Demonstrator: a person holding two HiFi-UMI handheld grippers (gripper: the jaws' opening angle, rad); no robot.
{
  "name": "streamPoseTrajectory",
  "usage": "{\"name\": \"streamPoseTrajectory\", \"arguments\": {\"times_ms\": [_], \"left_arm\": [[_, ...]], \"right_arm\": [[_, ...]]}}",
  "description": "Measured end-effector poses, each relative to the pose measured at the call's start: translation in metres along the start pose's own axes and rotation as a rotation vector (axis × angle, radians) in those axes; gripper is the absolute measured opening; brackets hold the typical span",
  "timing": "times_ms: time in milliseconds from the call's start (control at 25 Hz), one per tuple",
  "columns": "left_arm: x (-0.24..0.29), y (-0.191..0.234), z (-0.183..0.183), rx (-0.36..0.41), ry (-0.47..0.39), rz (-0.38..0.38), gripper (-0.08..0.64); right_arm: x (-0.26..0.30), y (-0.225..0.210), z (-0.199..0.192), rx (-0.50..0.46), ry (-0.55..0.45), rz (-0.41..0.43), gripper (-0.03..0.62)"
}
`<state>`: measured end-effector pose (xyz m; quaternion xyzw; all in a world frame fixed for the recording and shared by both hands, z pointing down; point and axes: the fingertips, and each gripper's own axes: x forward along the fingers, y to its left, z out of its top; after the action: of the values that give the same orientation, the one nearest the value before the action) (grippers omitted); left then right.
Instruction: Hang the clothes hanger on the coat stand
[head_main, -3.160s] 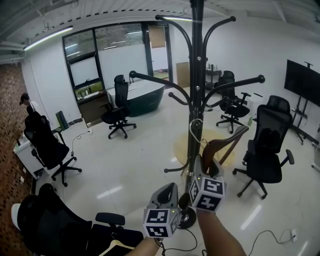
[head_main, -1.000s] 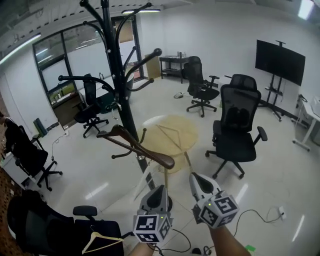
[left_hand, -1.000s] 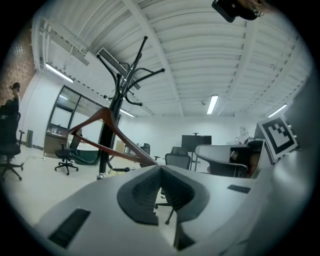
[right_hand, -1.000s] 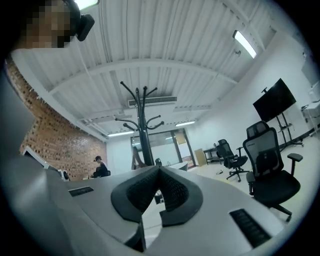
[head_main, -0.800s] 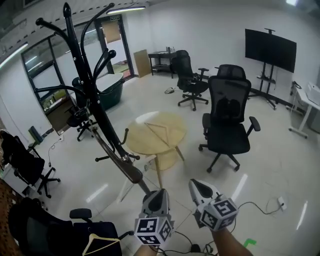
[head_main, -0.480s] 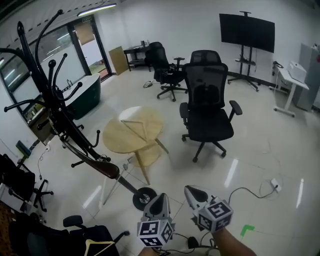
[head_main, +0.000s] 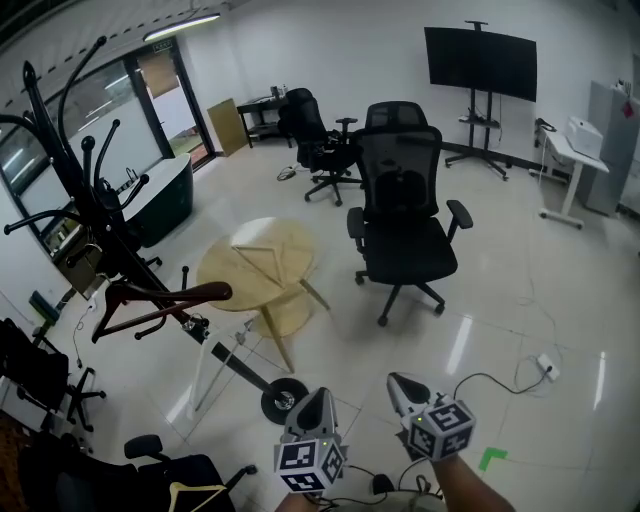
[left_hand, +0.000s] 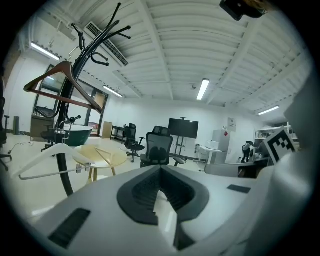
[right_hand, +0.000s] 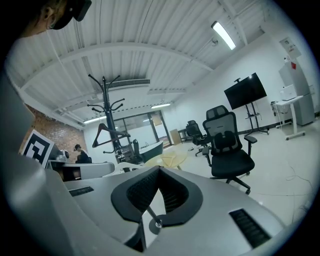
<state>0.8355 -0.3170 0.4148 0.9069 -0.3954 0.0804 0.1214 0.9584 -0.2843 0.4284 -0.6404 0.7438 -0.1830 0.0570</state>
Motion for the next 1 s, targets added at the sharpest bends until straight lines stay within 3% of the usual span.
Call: {"name": "streamPoseTrajectory", "arguments": {"times_ms": [320,560,1000], "left_arm": [[-0.008,0.0,-0.005,-0.006,0.005,0.024,0.014],[-0.01,0.005,-0.006,-0.007,0.009,0.04,0.014],[-0.007,0.008,-0.012,-0.014,0.027,0.037,0.014]], "right_arm": [[-0.014,-0.032,-0.005,0.032,0.013,-0.082,0.0],[-0.014,-0.04,-0.018,0.077,0.038,-0.092,0.0],[-0.013,-0.042,-0.019,0.067,0.045,-0.111,0.0]]}}
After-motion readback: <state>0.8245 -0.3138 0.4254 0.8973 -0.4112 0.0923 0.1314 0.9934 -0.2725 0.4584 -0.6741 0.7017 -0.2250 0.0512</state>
